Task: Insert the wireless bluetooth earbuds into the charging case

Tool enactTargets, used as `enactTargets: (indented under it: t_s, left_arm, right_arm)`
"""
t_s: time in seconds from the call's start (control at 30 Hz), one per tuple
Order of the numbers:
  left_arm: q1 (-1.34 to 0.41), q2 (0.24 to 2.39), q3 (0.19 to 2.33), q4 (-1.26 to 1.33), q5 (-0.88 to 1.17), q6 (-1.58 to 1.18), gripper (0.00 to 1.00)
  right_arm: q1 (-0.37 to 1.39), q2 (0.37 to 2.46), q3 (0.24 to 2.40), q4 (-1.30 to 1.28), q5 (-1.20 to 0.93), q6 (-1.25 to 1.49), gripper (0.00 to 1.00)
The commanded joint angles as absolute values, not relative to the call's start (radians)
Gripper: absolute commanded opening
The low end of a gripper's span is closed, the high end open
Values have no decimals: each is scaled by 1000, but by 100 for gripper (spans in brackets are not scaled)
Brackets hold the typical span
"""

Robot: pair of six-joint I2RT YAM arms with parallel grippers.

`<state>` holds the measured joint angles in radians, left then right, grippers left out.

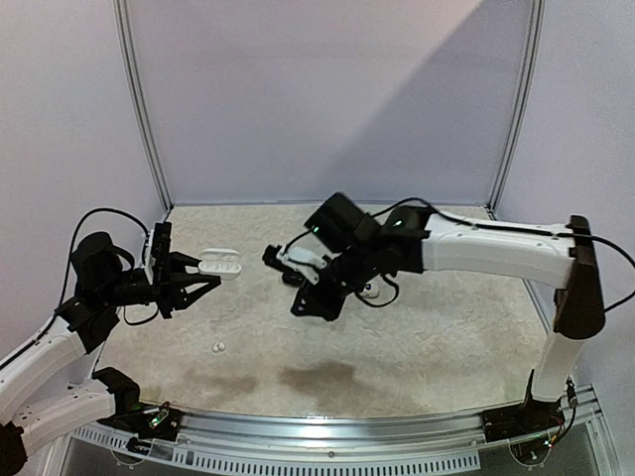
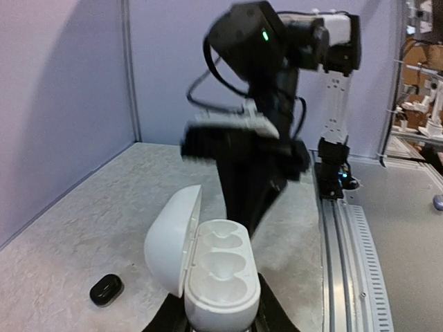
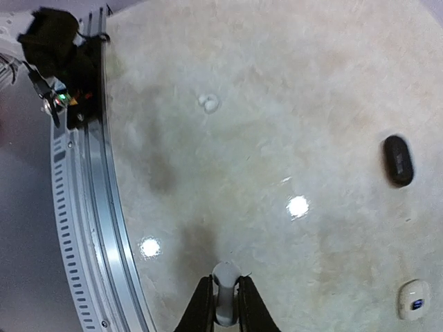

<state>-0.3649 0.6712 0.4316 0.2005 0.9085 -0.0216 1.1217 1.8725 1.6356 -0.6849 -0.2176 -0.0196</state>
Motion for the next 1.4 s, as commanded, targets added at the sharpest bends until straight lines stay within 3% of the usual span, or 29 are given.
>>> enactTargets:
  t_s: [0.0,0.47,1.37]
  left_arm:
    - [-419,700,490,126,1038,123,0]
    - [-480,773,552,61,1090,222,0]
    - [-506,768,527,148,959,272,0]
  right_arm:
    - [1125,1743,1657,-651,-172,-145,0]
    - [1205,1743,1824,-529,-213,-238,0]
    - [1264,1905,2019,-568,-255,-360,0]
